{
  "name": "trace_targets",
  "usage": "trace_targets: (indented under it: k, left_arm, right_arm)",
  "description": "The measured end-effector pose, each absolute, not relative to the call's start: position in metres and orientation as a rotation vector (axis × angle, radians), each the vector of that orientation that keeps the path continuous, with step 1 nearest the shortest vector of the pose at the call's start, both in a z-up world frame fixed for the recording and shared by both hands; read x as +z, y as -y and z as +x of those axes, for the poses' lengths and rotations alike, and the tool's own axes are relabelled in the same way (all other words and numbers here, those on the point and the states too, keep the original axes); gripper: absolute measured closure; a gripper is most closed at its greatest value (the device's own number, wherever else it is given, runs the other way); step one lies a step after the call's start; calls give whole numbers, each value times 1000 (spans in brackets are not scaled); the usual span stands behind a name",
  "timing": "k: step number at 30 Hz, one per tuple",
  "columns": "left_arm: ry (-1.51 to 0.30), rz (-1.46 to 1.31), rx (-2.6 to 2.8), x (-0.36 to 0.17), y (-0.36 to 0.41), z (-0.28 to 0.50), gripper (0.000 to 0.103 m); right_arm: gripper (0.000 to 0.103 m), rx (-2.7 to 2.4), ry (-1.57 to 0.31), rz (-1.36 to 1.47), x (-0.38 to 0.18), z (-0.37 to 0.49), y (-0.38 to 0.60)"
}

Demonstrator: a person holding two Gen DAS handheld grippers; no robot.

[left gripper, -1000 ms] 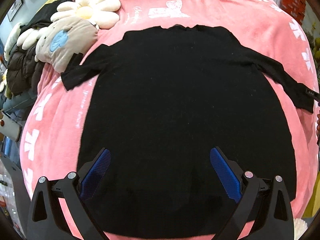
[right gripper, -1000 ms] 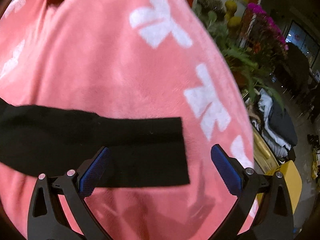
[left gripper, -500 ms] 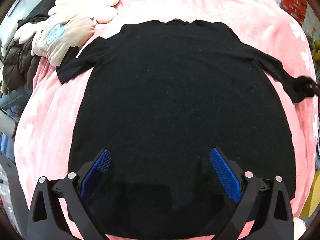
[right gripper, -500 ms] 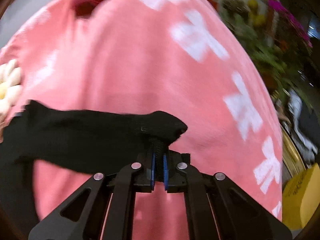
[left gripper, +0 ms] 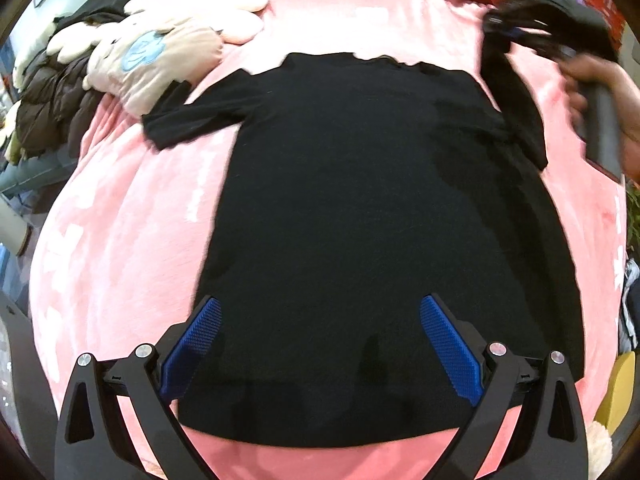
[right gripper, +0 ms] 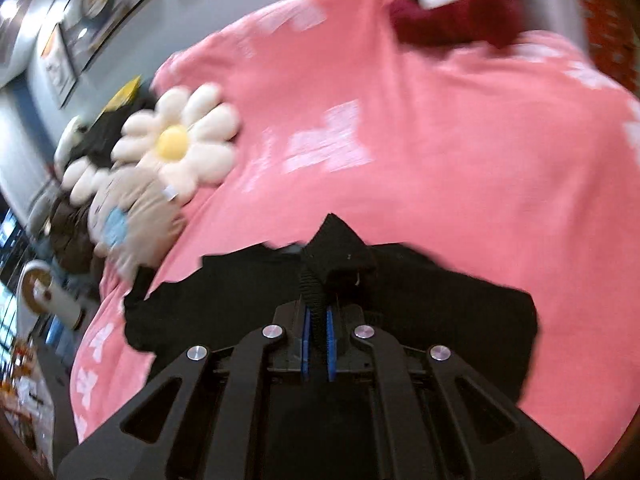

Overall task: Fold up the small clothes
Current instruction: 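Fold the held sleeve and side across the shirt body with the right tool, then release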

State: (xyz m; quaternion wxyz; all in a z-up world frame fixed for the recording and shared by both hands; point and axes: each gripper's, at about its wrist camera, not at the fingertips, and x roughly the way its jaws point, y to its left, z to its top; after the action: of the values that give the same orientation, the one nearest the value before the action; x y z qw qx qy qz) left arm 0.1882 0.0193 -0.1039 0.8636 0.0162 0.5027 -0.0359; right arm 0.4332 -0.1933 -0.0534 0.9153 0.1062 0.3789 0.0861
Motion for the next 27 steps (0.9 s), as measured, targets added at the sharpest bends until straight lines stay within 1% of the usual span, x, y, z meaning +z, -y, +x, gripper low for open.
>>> trace_targets:
  k: [2,3,4,5,6,7,12,13,16,19,24,25,26,27]
  left_arm:
    - [-1058,24,-65,-105,-29,189,5]
    - [-1062,22,-61,-107,-33,190,5]
    - [-1065,19,-59,-108,-37,191,5]
    - [-1068,14,-51,-108,-42,192,5]
    - [-1070,9,-47,-109,-45,193,5]
    - [-1072,3,-45,-110,-48,194,5]
    - [-1068,-24,-44,-112,-64,197,5]
    - [-1068,-28,-48,-113,-66,197,5]
    - [-1069,-41,-47,-117,-66,198,5]
    - [-1087,-66,-46,-121,-66,199,5]
    - [-1099,-70,-45,-121,-67,195,5]
    - [-1102,-67,-46,-122,-68,194,5]
    - [-1105,-62,-45,-122,-68,194,5]
    - [-1107,-59,-43,-122,-69,193,5]
  right_arm:
    - [98,210,-825,181,-75,451,159]
    - [94,214,-847,162,-86,454,147]
    - [85,224,-890,143,-101,461,131]
    - [80,229,-923,126,-112,462,123]
    - [65,230,-939,104,-121,463,113]
    - [56,239,-935,77,-124,458,105]
    - [43,204,-843,-22,-104,407,120]
    - [42,198,-840,-37,-102,404,124]
    - [42,199,-871,-100,-106,404,123]
    - [42,222,-900,-105,-120,414,110]
    - [43,180,-1002,-151,-164,452,83]
    - [46,176,-999,-136,-168,456,87]
    - [54,172,-981,-116,-167,458,92]
    - [81,154,-978,-92,-164,460,99]
